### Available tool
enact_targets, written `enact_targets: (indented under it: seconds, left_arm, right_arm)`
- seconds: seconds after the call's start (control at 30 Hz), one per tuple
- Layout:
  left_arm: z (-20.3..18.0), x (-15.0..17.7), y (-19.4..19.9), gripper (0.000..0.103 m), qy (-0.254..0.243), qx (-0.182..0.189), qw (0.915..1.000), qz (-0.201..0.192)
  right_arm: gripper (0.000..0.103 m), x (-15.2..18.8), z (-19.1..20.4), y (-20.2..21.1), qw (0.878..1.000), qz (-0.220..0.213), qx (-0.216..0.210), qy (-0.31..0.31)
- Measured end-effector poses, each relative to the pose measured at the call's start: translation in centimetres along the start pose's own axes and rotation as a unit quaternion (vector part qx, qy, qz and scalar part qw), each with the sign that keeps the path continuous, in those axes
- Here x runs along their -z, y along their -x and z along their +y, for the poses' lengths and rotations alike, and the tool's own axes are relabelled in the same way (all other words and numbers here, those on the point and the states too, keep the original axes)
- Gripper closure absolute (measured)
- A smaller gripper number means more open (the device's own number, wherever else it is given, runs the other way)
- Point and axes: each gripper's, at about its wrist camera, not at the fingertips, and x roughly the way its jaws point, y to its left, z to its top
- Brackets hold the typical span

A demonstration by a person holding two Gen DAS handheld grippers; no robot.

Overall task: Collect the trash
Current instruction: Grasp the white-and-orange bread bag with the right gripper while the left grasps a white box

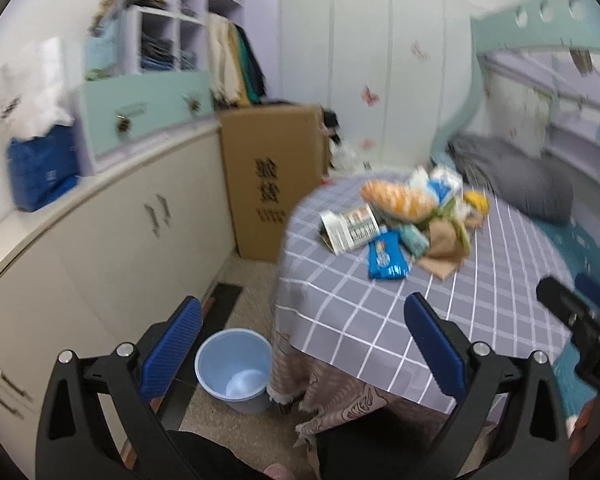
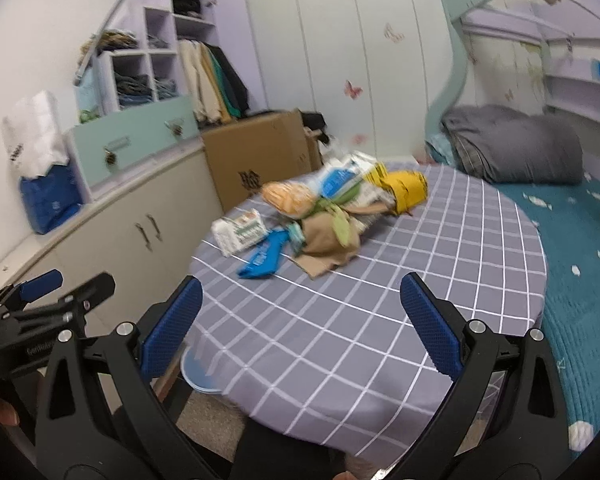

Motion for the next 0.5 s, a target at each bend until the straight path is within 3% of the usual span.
enact_targets:
  seconds: [0.23, 0.33, 0.5]
  left_arm:
    - [0.4, -1.3, -6.5, 0.004, 0.023, 0.051, 0.9970, 0.053]
    - [0.6, -2.5, -8.7, 0.005, 0.035, 0.058, 0.9962, 0.055]
    - [0.3, -4.4, -12.3, 0.005, 0.045, 0.098, 0.9929, 0.050]
  right_arm:
    - [0.006, -1.0, -1.8, -5.7, 0.999, 0.040, 0.006, -0.023]
    - [0.006, -1.6, -1.9, -7.4, 0.999, 0.041, 0.013, -0.026]
    - [0.006, -3.0, -2.2, -9.8, 0.998, 0.039, 0.019, -0.036]
